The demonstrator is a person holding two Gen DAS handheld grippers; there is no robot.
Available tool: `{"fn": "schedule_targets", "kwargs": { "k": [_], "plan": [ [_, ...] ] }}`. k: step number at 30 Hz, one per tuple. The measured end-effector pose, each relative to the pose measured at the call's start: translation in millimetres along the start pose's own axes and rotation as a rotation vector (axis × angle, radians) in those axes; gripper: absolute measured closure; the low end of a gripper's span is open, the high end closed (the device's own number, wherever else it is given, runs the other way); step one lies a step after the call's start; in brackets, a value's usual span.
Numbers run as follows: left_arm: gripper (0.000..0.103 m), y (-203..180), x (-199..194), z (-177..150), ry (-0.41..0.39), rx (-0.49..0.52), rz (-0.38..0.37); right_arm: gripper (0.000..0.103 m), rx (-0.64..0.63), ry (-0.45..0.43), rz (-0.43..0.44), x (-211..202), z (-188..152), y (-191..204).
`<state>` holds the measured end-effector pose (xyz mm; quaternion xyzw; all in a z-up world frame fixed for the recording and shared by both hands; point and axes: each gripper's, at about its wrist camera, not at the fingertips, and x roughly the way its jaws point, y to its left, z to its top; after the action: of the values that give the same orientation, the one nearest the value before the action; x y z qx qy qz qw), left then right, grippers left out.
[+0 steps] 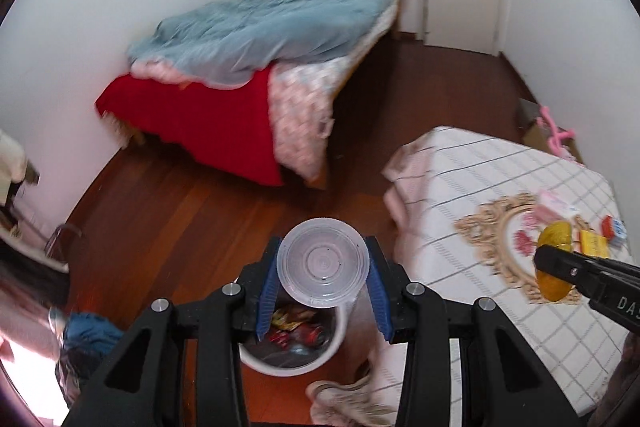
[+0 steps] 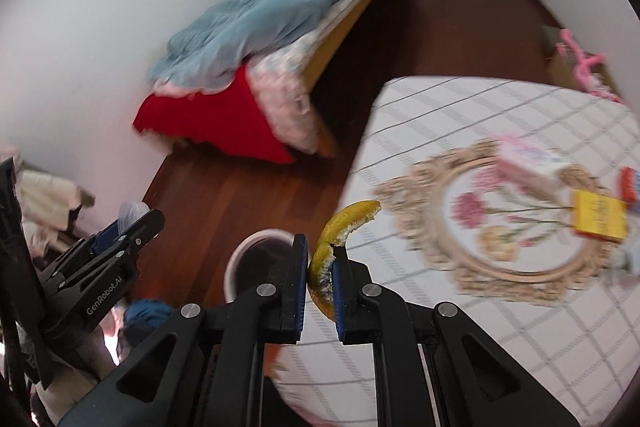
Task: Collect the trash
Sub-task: 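Carry the cup and banana peel over the bin and release them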
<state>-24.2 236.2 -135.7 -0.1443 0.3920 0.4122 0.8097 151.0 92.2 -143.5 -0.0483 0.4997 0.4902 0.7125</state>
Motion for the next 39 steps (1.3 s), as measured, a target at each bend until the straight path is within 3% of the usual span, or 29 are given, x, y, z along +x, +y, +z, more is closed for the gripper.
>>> {"fn": "schedule_targets", "kwargs": {
  "k": [3,7,14,21,24,25,26,27,28,29,31,33,39],
  "plan": [
    [0.067,34.6,29.3,-11.4,0.07,-0.075,-0.005,0.091,-0.014,0.089,0.043,50.6,-2.2,28.1],
    [0.067,82.6,88.2,-35.0,0.219,-0.195,-0.035,0.091,-0.024,0.218,0.072,121.1,-12.2,53.9],
    [0.067,131.9,177.6,-76.1,0.43,-0.3,-0.084,0.091,-0.043,0.423,0.036,241.7,-36.4,76.2],
    [0.064,154.1,218.6,-94.2,0.526,-0.352,-0.097,0.091,-0.078,0.55,0.011,321.7,-52.3,87.0],
    [0.047,160.7,220.1,-97.8,0.536,-0.371,-0.09,0.09,-0.093,0.591,-0.025,349.8,-57.2,91.2],
    [0.038,163.8,219.7,-99.8,0.536,-0.384,-0.082,0.087,-0.096,0.601,-0.038,355.2,-57.4,90.2],
    [0.024,167.3,219.4,-99.8,0.536,-0.392,-0.078,0.076,-0.097,0.606,-0.045,360.2,-59.0,90.2],
    [0.018,170.2,219.6,-100.3,0.537,-0.399,-0.076,0.059,-0.097,0.608,-0.058,364.1,-60.1,89.5],
    [0.009,173.1,217.7,-101.8,0.537,-0.406,-0.065,0.05,-0.096,0.607,-0.066,367.7,-60.1,87.5],
    [0.006,175.1,218.9,-101.7,0.536,-0.406,-0.055,0.038,-0.098,0.605,-0.071,371.1,-60.0,88.5],
    [0.005,181.8,216.7,-103.8,0.534,-0.408,-0.025,0.03,-0.113,0.591,-0.1,371.1,-58.9,90.5],
    [0.002,186.4,211.6,-104.5,0.522,-0.41,0.001,0.0,-0.125,0.587,-0.117,367.2,-59.3,94.1],
    [0.0,187.5,191.6,-101.1,0.467,-0.377,0.078,0.0,-0.19,0.572,-0.182,345.9,-56.1,104.0]
  ]
}}
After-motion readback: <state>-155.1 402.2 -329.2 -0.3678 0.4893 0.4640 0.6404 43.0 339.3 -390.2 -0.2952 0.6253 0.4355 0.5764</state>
